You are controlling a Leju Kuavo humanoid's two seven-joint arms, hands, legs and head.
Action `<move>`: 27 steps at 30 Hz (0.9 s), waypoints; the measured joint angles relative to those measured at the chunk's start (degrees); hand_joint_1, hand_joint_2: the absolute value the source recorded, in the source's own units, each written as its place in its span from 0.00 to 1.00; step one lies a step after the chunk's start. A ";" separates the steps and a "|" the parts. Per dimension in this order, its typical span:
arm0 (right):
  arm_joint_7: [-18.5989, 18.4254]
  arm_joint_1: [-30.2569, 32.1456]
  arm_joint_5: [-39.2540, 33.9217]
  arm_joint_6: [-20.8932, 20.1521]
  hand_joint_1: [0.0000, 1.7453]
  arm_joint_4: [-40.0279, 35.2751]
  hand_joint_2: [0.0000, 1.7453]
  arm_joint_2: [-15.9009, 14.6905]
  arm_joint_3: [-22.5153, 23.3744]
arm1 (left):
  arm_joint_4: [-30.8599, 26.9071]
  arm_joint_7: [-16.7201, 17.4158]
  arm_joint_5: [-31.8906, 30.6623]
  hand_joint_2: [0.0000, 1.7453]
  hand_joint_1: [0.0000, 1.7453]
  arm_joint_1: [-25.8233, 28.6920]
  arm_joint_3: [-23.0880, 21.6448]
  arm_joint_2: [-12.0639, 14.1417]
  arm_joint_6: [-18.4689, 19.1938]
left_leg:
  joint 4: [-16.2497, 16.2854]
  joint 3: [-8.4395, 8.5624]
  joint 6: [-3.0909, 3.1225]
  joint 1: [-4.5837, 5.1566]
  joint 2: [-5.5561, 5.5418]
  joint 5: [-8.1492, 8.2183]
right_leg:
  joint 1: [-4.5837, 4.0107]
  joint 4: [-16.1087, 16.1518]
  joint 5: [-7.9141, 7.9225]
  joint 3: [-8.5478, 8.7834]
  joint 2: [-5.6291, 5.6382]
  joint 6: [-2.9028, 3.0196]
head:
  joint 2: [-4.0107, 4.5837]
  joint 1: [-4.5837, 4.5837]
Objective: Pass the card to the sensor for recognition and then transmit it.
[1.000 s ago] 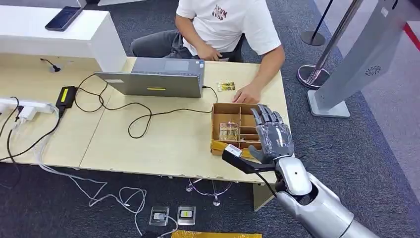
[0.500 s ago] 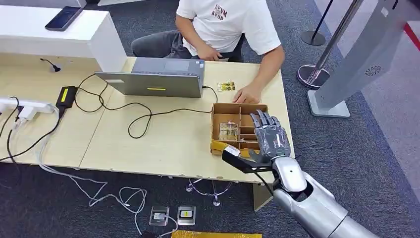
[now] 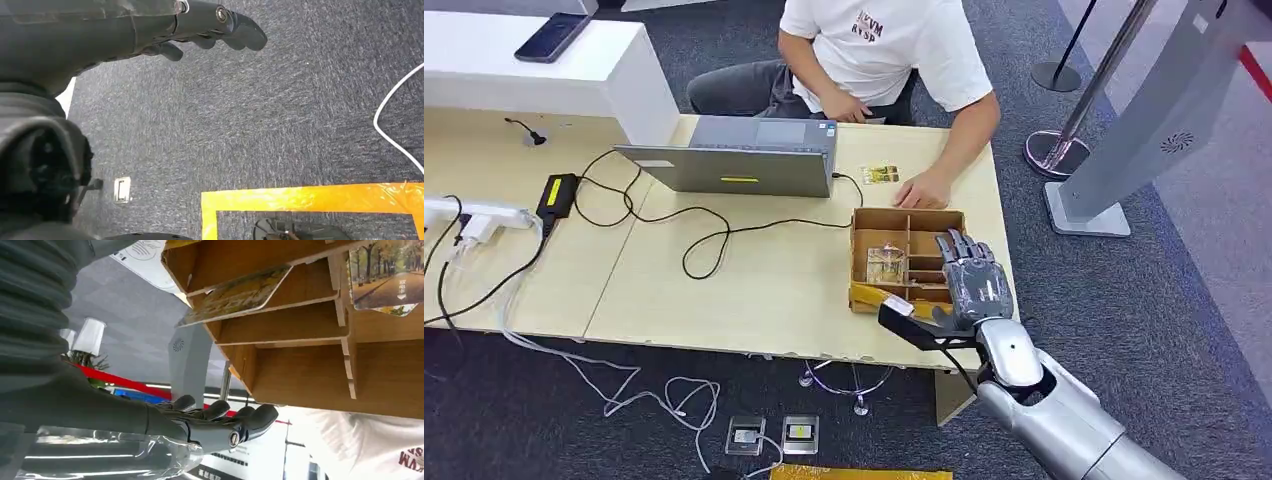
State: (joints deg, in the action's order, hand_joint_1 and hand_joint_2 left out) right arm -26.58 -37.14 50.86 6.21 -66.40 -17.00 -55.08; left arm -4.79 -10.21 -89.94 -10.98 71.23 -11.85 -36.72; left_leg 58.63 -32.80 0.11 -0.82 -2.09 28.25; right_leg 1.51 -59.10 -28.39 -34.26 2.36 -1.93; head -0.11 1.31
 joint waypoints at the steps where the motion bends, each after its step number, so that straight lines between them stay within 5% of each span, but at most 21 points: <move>1: -0.02 0.05 0.00 0.00 0.00 0.09 1.00 0.00 0.00 | 0.11 0.00 0.00 0.00 0.00 0.00 0.09 0.02 -0.02 | 0.00 0.00 0.00 0.00 0.00 0.00 | 0.00 0.00 0.00 0.00 0.00 0.00 | 0.00 0.00; 7: -0.09 0.17 0.00 -0.04 0.02 0.68 1.00 0.00 0.00 | 0.26 -0.09 0.00 0.00 0.00 0.01 0.70 0.07 -0.09 | 0.00 0.00 0.00 0.00 0.00 0.00 | 0.00 0.00 0.00 0.01 0.00 0.00 | 0.00 0.00; 8: -0.09 0.17 0.00 -0.04 0.26 0.77 1.00 0.00 0.00 | 0.26 -0.09 0.00 0.00 0.00 0.01 0.77 0.07 -0.11 | 0.00 0.00 0.00 0.00 0.00 0.00 | 0.00 0.00 0.00 0.01 0.00 0.00 | 0.00 0.00; 9: -0.09 0.17 0.00 -0.04 0.92 0.85 1.00 0.00 0.00 | 0.26 -0.09 0.00 0.00 0.00 0.01 0.83 0.07 -0.11 | 0.00 0.00 0.00 0.00 0.00 0.00 | 0.00 0.00 0.00 0.01 0.00 0.00 | 0.00 0.00; 10: -0.09 0.16 0.00 -0.04 0.98 0.96 1.00 0.00 0.00 | 0.26 -0.11 0.00 0.00 0.00 0.01 0.90 0.05 -0.11 | 0.00 0.00 0.00 0.00 0.00 0.00 | 0.00 0.00 0.00 0.01 0.00 0.00 | 0.00 0.00; 27: 0.90 -0.31 -1.07 0.26 1.00 2.01 1.00 0.61 0.00 | 0.59 -0.59 -0.02 0.00 0.00 0.00 0.96 0.11 -0.07 | 0.00 0.00 0.00 0.00 0.01 0.00 | 0.00 -0.01 0.00 0.01 -0.01 0.00 | 0.00 -0.02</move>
State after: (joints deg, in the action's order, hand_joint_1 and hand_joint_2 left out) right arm -25.68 -37.45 49.79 6.47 -64.39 -16.39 -55.08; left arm -4.20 -10.80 -89.96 -10.99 72.19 -11.74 -36.79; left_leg 58.63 -32.80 0.11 -0.82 -2.09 28.25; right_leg 1.51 -59.10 -28.39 -34.25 2.35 -1.93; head -0.11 1.29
